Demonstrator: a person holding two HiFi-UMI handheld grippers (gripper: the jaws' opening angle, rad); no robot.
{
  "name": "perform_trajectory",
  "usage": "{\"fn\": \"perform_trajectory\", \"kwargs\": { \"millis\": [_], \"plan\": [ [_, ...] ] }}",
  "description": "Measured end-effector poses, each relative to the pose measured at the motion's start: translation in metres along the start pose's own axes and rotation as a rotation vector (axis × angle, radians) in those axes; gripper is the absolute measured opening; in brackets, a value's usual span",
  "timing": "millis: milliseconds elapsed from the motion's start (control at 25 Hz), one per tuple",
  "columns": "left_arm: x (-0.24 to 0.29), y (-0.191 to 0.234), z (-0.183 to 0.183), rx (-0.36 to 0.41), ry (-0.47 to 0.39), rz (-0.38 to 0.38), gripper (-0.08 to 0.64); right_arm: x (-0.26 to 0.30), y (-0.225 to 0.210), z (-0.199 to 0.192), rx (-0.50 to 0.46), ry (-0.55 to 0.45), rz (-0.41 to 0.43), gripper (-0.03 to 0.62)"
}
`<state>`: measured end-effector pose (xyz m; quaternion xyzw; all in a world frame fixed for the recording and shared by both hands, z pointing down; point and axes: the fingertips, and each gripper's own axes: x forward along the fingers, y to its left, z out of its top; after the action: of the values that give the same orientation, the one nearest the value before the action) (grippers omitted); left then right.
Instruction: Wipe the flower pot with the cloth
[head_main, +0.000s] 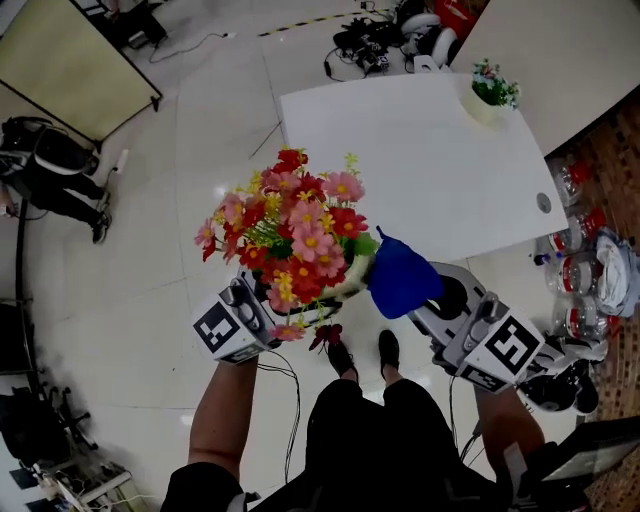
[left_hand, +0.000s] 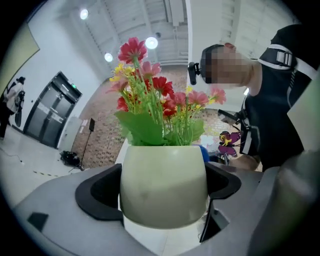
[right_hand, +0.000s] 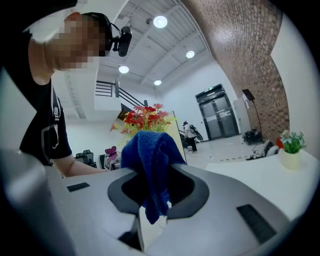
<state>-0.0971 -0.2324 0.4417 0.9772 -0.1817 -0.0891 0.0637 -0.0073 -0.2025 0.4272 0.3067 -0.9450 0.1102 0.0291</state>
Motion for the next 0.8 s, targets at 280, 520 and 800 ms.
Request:
{"fn": "perform_trajectory", "kwargs": {
  "millis": [280,520,800],
  "plan": [
    [-0.001,-0.046,0.088,0.081,0.049,-0.079,0.514,-0.01,0.052,0.087,-0.1,-0.059,0.174,0.06],
    [0.003,-0.069,0.128,0.148,0.045,-0.103,0.514,-0.023,0.077,0.13,-0.102,-0.068,0.271,0.06],
    [0.007,-0.073,0.151,0.21,0.059,-0.068,0.514,-0.024,0.08,0.155,-0.099,-0.109,0.301,0.06]
  ]
}}
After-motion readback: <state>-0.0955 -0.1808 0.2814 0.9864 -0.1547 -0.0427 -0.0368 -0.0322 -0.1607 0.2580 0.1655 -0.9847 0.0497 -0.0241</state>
